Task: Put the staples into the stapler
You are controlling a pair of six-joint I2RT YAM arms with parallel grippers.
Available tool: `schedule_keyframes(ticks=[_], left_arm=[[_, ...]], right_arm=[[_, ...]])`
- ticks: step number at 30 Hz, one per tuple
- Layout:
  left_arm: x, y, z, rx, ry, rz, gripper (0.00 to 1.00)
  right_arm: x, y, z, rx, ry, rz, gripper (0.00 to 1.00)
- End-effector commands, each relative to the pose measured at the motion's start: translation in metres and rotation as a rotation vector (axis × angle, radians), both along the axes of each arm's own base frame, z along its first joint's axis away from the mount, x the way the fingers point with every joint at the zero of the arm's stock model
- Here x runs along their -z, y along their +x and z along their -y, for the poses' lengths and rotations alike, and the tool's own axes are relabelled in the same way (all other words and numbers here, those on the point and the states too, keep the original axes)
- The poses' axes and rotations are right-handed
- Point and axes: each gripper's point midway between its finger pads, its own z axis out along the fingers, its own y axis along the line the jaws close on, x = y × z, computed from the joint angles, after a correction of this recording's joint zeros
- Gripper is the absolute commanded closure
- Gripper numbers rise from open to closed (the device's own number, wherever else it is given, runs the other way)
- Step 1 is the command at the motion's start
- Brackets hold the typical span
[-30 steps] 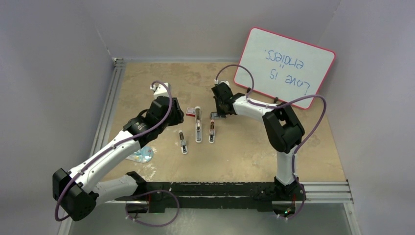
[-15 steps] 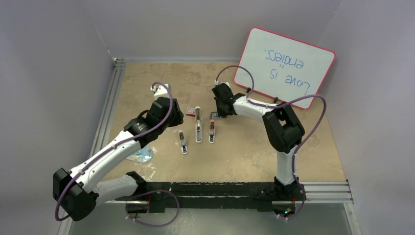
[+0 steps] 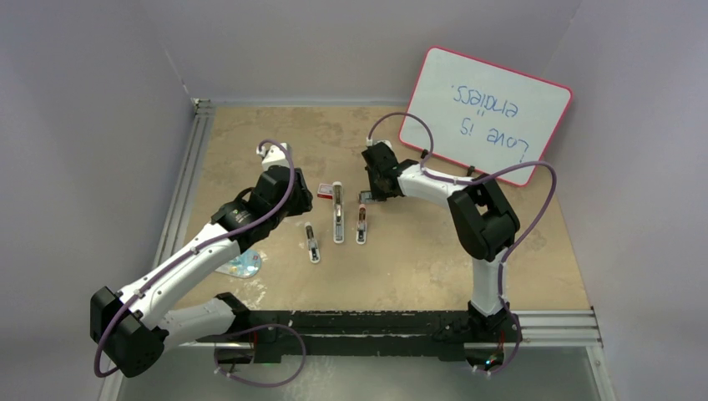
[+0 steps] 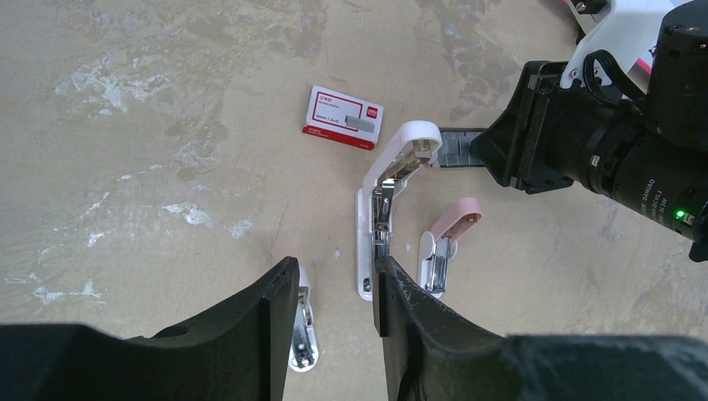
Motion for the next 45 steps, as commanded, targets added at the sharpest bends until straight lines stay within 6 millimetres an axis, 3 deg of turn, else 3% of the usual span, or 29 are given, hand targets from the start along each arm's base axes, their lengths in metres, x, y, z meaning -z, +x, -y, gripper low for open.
schedule_keyframes(ticks=[1, 13, 23, 30, 32, 37, 45], left_arm=[[-0.009, 0.007, -0.001, -0.008, -0.004, 0.044, 0.62], [-0.009, 0.006, -0.002, -0.01, -0.004, 0.042, 0.62], [-0.011, 0.006, -0.003, -0.011, -0.007, 0.048, 0.62], [-0.013, 0.006, -0.003, -0.012, -0.011, 0.054, 0.62], [-0.014, 0.005, -0.003, -0.012, -0.014, 0.055, 0.62], [-0.015, 0.005, -0.002, -0.007, -0.02, 0.057, 0.62], [-0.012, 0.005, -0.001, -0.005, -0.02, 0.054, 0.63]], right_arm=[[0.005, -0.004, 0.001, -0.004, 0.014, -0.026, 0.74], [0.0, 0.0, 0.002, 0.035, 0.037, -0.02, 0.78], [-0.038, 0.011, -0.003, 0.045, 0.091, 0.068, 0.81], [-0.062, 0.002, 0.002, 0.091, 0.137, 0.092, 0.81], [-0.065, -0.003, 0.006, 0.104, 0.141, 0.097, 0.81], [-0.057, -0.037, 0.012, 0.132, 0.181, 0.035, 0.81], [-0.025, -0.099, 0.006, 0.149, 0.168, -0.1, 0.8]])
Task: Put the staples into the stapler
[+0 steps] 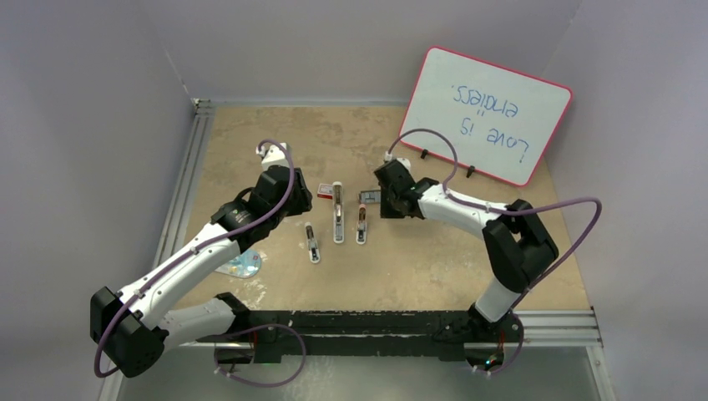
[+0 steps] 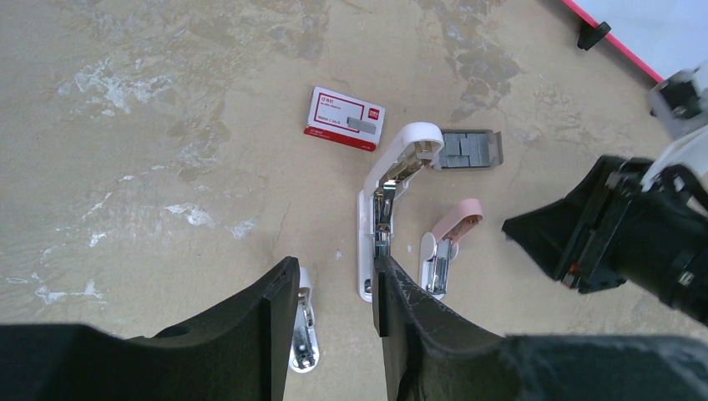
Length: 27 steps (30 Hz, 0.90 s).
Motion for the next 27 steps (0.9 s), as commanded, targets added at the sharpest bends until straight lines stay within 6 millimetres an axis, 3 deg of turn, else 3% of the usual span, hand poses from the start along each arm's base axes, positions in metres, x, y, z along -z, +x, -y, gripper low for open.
schedule_keyframes(ticks=[1, 6, 17, 27], left_arm=[[-0.012, 0.004, 0.0, -0.001, -0.022, 0.053, 0.63], [-0.011, 0.004, 0.0, 0.002, -0.021, 0.05, 0.63], [-0.011, 0.004, -0.001, -0.004, -0.02, 0.052, 0.63], [-0.011, 0.003, -0.002, -0.007, -0.023, 0.052, 0.63]], right_arm=[[0.009, -0.032, -0.011, 0.018, 0.027, -0.071, 0.81], [0.023, -0.047, -0.018, 0.016, 0.016, -0.107, 0.81], [0.035, -0.049, -0.013, 0.023, -0.049, -0.135, 0.74], [0.028, -0.046, -0.017, 0.027, -0.047, -0.126, 0.62]])
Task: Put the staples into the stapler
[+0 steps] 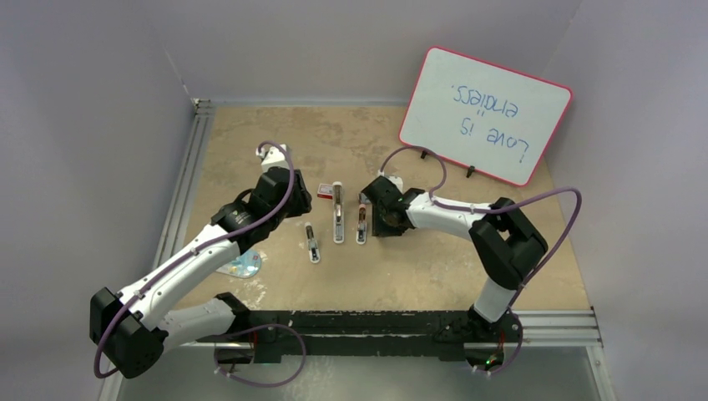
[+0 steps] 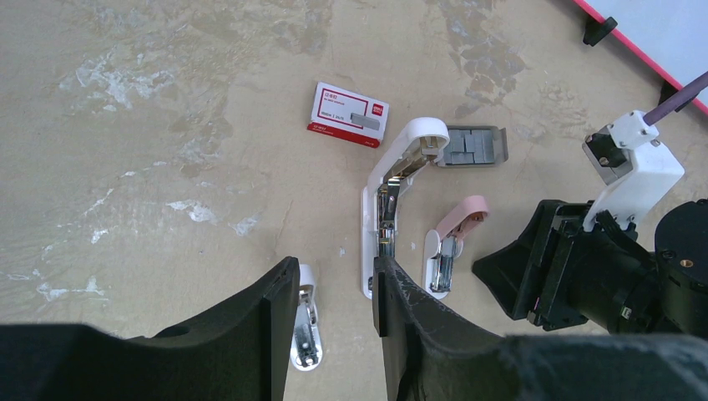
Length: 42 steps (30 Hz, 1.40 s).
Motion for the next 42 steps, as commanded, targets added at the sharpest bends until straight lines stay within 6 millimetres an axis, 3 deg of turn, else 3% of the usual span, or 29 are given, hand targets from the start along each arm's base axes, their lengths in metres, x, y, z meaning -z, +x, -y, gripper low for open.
schedule_keyframes(ticks=[1, 8, 30, 35, 42], left_arm=[[-0.015, 0.005, 0.0, -0.006, -0.027, 0.057, 0.63], [-0.015, 0.003, -0.002, -0.008, -0.032, 0.066, 0.63], [-0.011, 0.0, -0.004, -0.022, -0.053, 0.061, 0.63], [-0.011, -0.001, -0.003, -0.019, -0.054, 0.061, 0.63], [-0.024, -0.004, -0.001, 0.006, -0.068, 0.068, 0.63]], right_arm=[[-0.01, 0.008, -0.003, 0.023, -0.011, 0.024, 0.62], [0.0, 0.007, 0.004, 0.057, -0.072, -0.007, 0.69], [-0.001, -0.003, 0.0, 0.037, -0.097, -0.041, 0.81], [-0.011, 0.006, -0.001, 0.063, -0.092, 0.01, 0.82], [-0.046, 0.018, -0.014, 0.132, -0.009, 0.13, 0.82]])
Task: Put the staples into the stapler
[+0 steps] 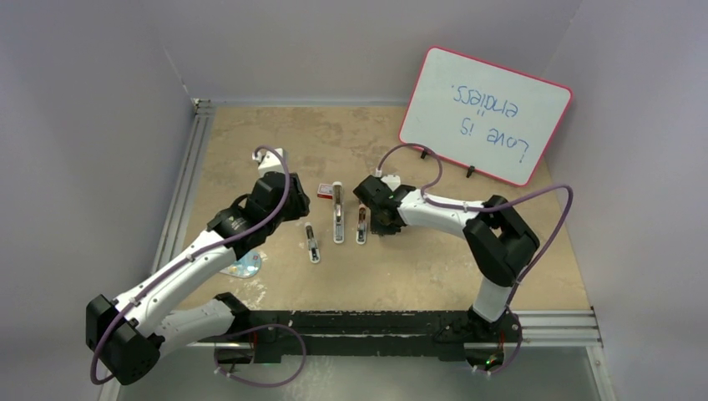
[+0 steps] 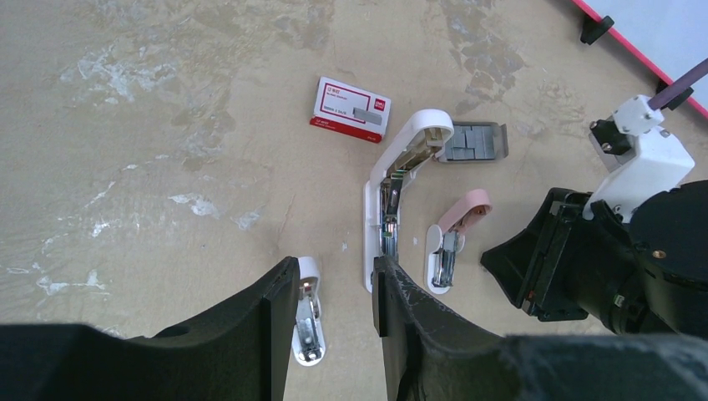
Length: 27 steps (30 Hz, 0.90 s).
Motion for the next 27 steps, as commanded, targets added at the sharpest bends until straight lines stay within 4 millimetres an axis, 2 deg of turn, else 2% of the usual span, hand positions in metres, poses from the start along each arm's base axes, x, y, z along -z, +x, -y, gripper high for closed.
schedule_keyframes(ticks=[1, 8, 12, 16, 21, 27], left_arm=[[-0.03, 0.002, 0.004, 0.017, -0.051, 0.062, 0.63], [-0.077, -0.004, 0.0, 0.048, -0.074, 0.148, 0.62], [-0.098, -0.002, -0.007, 0.036, -0.064, 0.211, 0.61], [-0.095, 0.0, -0.011, 0.02, -0.044, 0.224, 0.61], [-0.083, 0.0, -0.01, 0.023, -0.034, 0.198, 0.61], [-0.079, 0.0, -0.012, 0.018, -0.025, 0.194, 0.61]], right_arm=[[-0.051, 0.016, -0.016, 0.056, 0.084, 0.153, 0.82], [-0.078, 0.011, -0.044, 0.161, 0.21, 0.224, 0.82], [-0.074, 0.007, -0.053, 0.173, 0.199, 0.223, 0.82], [-0.069, 0.004, -0.06, 0.193, 0.193, 0.224, 0.82], [-0.063, 0.004, -0.061, 0.213, 0.171, 0.236, 0.82], [-0.052, 0.006, -0.06, 0.212, 0.156, 0.241, 0.82]])
